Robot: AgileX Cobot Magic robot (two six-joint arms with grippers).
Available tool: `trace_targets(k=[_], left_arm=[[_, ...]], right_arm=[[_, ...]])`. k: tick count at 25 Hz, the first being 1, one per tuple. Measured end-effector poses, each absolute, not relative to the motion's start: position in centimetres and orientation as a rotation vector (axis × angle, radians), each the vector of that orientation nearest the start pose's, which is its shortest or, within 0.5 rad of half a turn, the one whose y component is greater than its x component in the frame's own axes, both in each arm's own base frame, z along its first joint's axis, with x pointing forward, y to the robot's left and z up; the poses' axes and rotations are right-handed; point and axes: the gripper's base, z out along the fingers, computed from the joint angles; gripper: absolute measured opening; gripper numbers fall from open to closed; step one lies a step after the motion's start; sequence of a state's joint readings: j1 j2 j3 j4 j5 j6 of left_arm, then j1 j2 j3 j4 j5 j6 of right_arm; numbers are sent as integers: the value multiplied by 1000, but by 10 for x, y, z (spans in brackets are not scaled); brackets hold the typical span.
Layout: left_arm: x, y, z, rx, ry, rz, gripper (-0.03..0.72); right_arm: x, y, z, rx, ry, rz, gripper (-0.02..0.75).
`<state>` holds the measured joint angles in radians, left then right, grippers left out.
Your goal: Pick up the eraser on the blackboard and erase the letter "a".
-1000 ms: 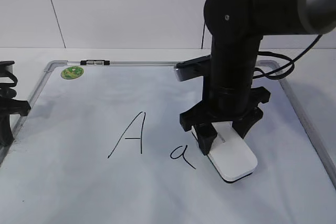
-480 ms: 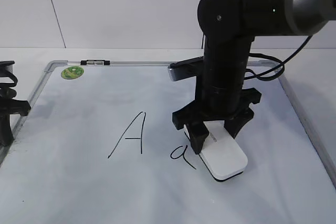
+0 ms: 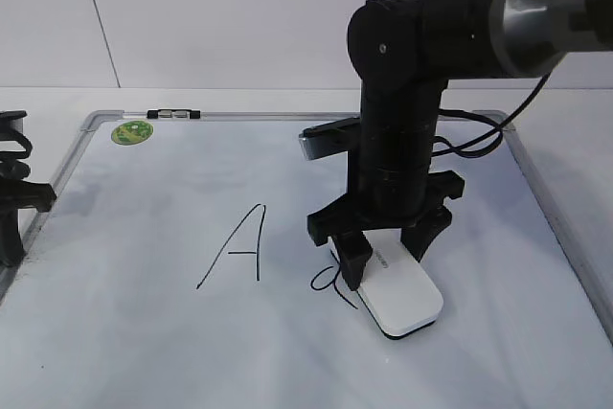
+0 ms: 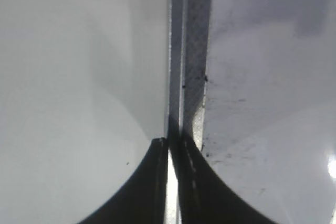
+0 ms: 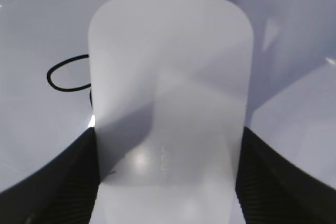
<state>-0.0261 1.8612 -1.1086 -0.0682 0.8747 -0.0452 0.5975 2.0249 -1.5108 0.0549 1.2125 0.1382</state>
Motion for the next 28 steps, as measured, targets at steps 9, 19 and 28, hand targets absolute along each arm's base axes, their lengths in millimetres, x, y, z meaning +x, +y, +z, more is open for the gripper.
trace_targets(k=[9,19,28], left_arm=[[332,-13,154,-97,3106,-84,14],[332,-13,154,-97,3106,-84,14],[332,-14,154,-101,3106,-93,14]], right_arm=[[321,225,179,-710,3163,30,561],[312,239,178,-799,3136,-5,561],[301,254,178,-875,3118,8,561]])
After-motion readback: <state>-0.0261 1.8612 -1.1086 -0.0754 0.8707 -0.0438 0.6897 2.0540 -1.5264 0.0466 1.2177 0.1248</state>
